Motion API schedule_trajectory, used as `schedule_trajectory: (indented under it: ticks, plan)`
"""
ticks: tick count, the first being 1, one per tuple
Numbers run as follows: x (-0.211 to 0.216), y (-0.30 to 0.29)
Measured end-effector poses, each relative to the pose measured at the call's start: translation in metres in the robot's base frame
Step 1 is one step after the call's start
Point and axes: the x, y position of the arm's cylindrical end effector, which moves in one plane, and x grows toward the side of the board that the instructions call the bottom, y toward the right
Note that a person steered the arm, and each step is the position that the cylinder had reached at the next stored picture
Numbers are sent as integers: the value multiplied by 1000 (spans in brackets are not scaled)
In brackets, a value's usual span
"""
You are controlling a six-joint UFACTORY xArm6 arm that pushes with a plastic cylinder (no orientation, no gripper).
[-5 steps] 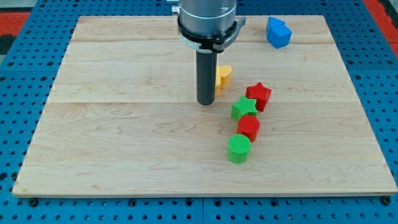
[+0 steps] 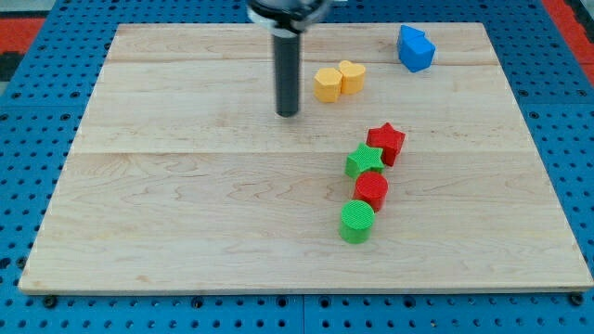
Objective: Push the yellow hexagon and yellow heart closer to the blue triangle
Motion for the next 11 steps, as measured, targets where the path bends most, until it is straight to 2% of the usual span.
schedule_trajectory:
  ticks: [1, 2, 4, 5, 6, 7, 8, 10, 11]
  plan:
    - [-35, 35]
    - [-37, 104]
    - [16, 92]
    - [10, 140]
    - [-41, 145]
    - [-63, 156]
    - [-31, 127]
    - [-141, 98]
    - [-143, 104]
